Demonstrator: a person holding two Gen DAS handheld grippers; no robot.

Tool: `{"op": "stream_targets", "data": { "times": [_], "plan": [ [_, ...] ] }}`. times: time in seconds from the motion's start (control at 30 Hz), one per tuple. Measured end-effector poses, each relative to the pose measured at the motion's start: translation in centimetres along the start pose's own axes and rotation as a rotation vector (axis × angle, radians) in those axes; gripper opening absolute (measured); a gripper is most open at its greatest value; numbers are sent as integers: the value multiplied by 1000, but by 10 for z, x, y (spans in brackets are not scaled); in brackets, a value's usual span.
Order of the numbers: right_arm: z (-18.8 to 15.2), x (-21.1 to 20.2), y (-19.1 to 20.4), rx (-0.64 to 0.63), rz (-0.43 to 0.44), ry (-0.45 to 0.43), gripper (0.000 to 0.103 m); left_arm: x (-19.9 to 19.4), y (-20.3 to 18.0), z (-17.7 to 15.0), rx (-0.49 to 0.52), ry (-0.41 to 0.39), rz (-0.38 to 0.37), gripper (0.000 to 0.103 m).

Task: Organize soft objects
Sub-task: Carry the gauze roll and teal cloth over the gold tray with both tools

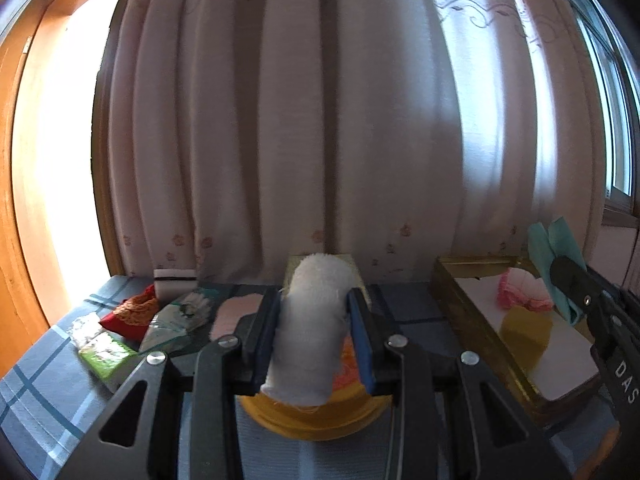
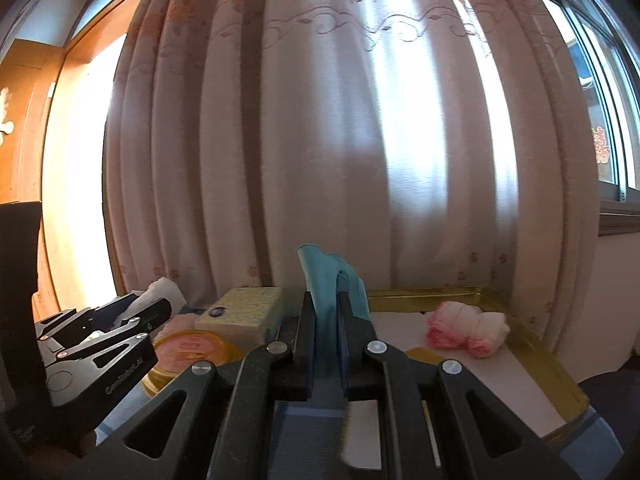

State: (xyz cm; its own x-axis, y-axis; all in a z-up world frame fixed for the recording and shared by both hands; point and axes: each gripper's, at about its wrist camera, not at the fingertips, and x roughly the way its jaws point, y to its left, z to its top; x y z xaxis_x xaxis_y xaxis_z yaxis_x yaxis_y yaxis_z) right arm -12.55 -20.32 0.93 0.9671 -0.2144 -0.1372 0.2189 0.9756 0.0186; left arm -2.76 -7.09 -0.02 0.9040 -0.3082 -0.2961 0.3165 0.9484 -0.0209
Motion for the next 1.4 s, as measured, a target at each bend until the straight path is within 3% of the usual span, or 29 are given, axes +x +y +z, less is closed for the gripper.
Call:
{"op": "stream_targets", "data": {
  "times": [0.63,0.97,1.27,1.4],
  "plan": [
    [-1,-15,-83,53,-170,-10,10,-5,-68,4,59,-18,-117,34],
    [1,-12,-124,95,-244,21,10,-6,-120,17,116,-25,-226,34],
    [2,11,-153,107,-285,138,10,11,-162,10,111,82,-312,34],
    [2,19,-162,126,-270,181,10,19,-170,6,118,119,-313,34]
  ]
}}
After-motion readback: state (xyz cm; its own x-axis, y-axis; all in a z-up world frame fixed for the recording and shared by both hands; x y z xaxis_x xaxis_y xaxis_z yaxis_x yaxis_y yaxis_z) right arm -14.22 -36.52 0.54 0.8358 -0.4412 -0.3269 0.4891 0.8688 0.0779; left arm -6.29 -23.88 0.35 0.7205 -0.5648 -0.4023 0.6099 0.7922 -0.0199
